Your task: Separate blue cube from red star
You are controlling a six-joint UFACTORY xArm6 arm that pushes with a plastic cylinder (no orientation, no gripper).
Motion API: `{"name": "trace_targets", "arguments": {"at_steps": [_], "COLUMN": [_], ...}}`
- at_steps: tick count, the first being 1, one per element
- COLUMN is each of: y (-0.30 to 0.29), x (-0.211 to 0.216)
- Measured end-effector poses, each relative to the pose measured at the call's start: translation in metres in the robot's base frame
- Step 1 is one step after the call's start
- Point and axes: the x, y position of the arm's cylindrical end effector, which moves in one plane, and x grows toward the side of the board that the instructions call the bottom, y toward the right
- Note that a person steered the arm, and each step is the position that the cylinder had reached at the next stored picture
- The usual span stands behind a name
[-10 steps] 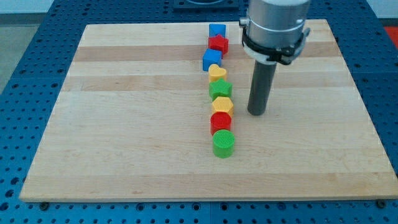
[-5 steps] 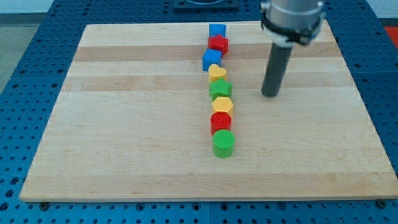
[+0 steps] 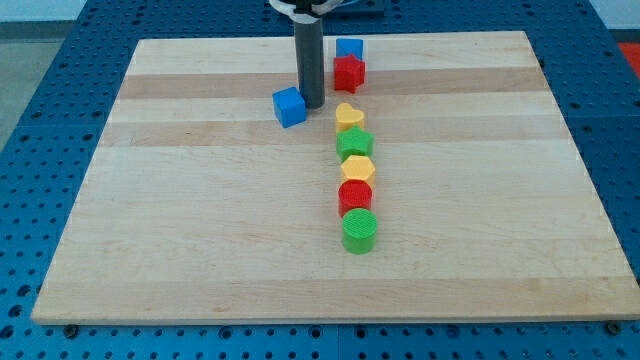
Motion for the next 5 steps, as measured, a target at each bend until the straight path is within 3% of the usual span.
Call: {"name": "trace_targets", "arguments": {"at_steps": [2,3,4,5], "y": [-0.002,-0.035,-0.023,0.059], "x": [0.027,0.027,0.026,0.012]}}
